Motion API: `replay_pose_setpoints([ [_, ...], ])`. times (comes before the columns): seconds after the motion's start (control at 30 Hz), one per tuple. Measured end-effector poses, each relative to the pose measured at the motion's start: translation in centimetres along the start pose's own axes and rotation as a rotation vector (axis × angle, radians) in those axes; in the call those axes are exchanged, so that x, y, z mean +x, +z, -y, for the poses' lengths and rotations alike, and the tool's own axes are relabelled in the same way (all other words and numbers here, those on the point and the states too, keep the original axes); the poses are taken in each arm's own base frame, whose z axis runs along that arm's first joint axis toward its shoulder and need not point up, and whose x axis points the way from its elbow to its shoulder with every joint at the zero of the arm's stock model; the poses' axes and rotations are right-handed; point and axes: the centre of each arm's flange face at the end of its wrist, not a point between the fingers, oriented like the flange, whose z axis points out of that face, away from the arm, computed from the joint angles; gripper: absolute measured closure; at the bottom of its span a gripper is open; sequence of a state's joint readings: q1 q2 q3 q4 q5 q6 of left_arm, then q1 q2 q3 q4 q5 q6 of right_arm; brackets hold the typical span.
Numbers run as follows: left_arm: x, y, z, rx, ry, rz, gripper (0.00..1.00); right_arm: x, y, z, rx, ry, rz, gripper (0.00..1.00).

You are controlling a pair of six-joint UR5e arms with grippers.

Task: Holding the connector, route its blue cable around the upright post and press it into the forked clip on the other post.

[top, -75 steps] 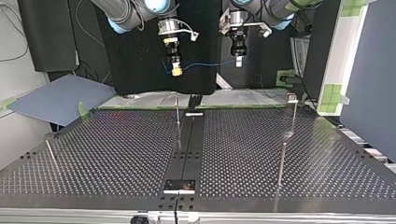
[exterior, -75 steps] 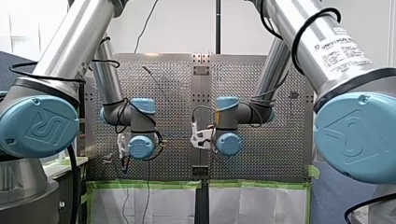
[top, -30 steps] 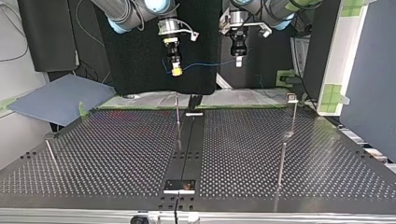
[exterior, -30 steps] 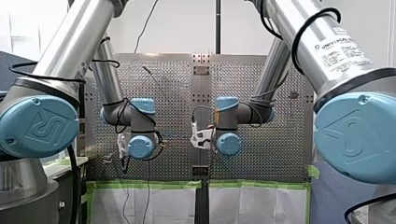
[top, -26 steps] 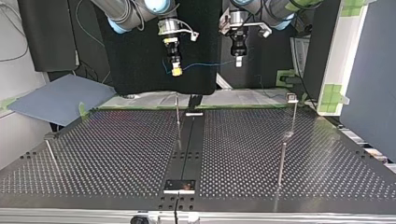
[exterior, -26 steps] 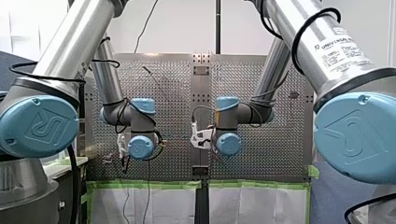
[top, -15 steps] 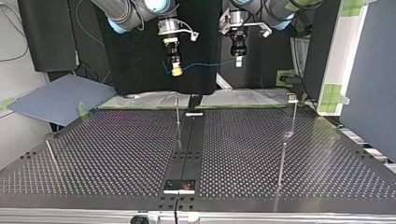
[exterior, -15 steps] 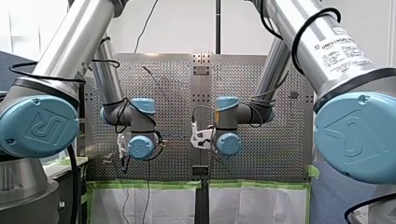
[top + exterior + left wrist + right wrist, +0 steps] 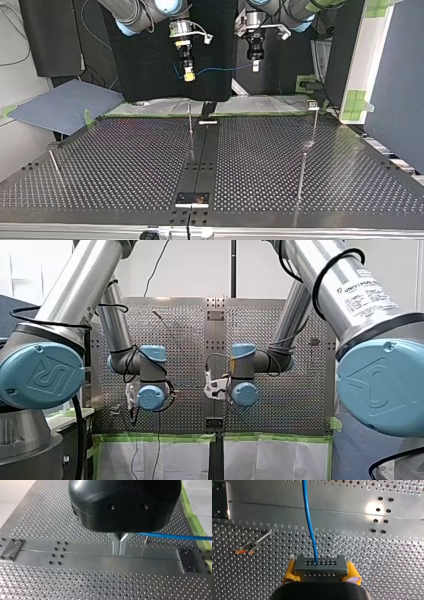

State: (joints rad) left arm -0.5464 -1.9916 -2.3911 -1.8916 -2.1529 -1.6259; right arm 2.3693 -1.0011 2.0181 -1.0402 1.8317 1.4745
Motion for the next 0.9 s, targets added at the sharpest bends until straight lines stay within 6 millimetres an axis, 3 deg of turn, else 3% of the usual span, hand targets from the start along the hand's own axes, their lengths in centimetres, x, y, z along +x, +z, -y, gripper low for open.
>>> replay_pose_setpoints([
  [0.9, 0.00, 0.00, 0.00, 0.000, 0.000, 0.000, 1.00, 0.00, 0.00, 0.00, 0.000, 0.000, 0.000, 1.00],
])
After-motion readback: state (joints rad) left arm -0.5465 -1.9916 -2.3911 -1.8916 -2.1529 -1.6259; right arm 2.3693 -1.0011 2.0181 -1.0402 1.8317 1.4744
